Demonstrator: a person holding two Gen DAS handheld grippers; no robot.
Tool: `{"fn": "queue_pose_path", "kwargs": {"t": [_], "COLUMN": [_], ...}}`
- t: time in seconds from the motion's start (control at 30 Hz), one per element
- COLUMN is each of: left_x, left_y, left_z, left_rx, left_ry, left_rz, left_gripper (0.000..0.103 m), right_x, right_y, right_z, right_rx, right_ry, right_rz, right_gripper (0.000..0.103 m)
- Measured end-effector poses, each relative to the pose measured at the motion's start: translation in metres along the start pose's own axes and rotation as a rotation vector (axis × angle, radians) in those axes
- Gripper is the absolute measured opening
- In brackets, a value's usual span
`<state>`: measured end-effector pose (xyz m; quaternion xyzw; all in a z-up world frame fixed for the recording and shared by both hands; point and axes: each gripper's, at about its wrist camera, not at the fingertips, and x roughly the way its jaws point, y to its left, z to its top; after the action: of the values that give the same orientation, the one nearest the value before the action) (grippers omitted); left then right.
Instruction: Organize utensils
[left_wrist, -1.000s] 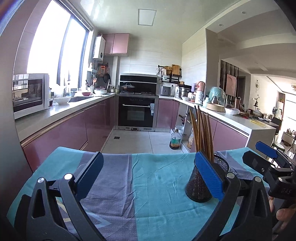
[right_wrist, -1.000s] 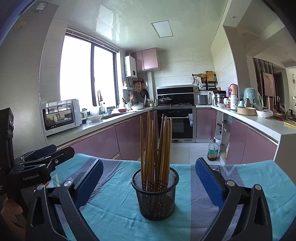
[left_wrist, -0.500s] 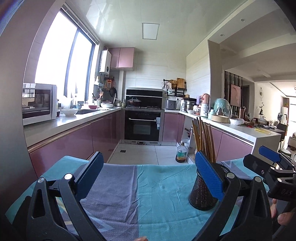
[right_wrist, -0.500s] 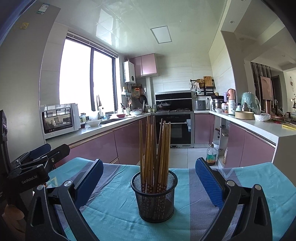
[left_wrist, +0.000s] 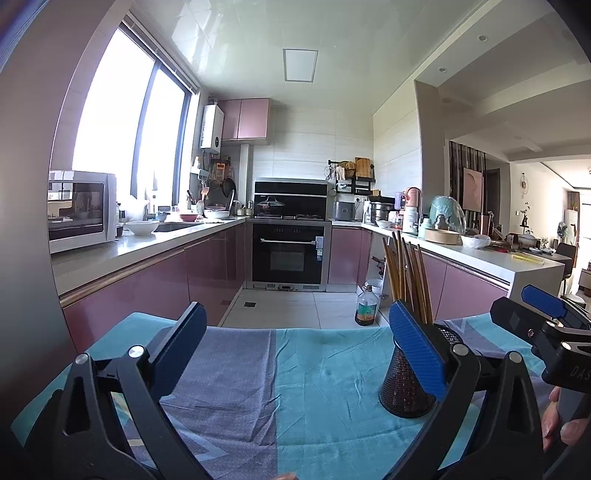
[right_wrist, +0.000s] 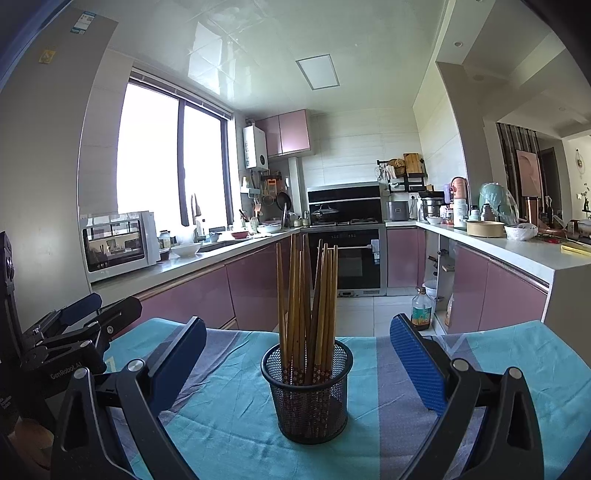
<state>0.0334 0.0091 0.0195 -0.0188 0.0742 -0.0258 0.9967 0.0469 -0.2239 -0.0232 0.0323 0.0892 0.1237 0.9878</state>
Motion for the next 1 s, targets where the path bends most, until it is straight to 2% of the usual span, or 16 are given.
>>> {"fn": "queue_pose_path", "kwargs": {"t": [1.0], "left_x": [0.0040], "left_y": [0.0027], "left_z": [-0.0021], "left_rx": [-0.001], "left_ry": [0.030], "left_rz": [-0.002], "left_gripper": [0.097], "right_x": [-0.0005], "right_y": [0.0032], "right_z": [0.0045], "right_rx": [-0.020], "right_ry": [-0.015], "right_rz": [-0.044], "right_gripper": [0.096]}}
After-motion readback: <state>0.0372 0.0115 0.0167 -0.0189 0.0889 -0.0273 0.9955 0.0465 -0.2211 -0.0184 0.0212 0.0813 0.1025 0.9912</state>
